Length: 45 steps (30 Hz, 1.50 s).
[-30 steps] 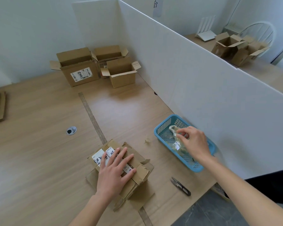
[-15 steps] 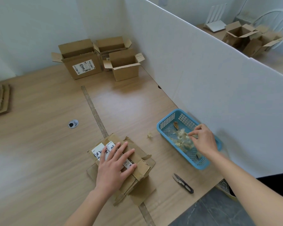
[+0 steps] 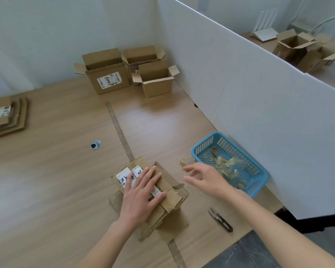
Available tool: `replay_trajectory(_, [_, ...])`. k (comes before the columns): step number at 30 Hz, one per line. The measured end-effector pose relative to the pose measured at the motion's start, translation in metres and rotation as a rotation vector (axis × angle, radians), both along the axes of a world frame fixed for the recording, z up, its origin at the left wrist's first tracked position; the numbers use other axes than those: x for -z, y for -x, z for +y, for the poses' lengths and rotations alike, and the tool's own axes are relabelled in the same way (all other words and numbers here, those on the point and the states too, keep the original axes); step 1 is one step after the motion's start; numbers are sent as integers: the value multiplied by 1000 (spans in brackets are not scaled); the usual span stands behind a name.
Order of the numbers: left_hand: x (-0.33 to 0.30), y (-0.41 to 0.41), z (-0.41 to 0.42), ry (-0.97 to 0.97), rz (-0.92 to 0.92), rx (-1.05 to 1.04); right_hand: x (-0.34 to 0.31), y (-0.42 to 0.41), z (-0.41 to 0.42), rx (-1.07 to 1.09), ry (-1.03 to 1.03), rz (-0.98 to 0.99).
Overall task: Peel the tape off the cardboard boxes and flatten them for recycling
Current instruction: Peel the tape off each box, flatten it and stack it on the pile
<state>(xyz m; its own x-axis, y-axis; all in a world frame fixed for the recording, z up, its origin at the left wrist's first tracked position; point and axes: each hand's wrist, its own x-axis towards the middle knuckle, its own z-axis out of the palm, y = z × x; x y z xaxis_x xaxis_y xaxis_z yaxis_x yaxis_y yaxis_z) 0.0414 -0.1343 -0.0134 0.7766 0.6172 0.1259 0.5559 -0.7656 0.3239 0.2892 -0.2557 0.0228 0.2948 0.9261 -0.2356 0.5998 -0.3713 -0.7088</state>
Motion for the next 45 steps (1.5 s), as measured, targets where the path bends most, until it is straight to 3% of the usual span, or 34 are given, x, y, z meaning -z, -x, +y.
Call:
replay_trajectory(2, [-5,3,-1,65,-108,-98,-2,34,10,-88,34,86])
replay_trajectory(5, [-14,12,-8,99,-171,-410,-4,71,22,-147,47,83])
replay_trajectory(9, [-22,23,-18,443,-171,-709,-9,103,31,-172,143,11])
replay_trajectory(12, [-25,35,-18,661,-295,-707,-20,114,34,-152,218,14])
replay_trajectory(18, [-32,42,-13,769,-312,-706,-47,115,35,-96,89,127])
replay_trajectory(22, [-38,44,-9,640,-185,-745,-50,115,30,84,66,167])
replay_trajectory(25, [-48,33,6,405,6,-645,-36,122,19,230,258,-193])
replay_trajectory(27, [-56,23,20,289,163,-514,-28,125,15,358,291,-276])
replay_trajectory(30, [-71,12,36,255,333,-459,-25,123,22,487,215,-190])
replay_trajectory(32, [-78,10,40,263,330,-503,-27,124,32,538,147,-146])
replay_trajectory(39, [-82,33,50,390,461,-622,-31,149,56,533,-17,-140])
replay_trajectory(45, [-80,41,48,277,647,-575,-18,164,49,423,373,-132])
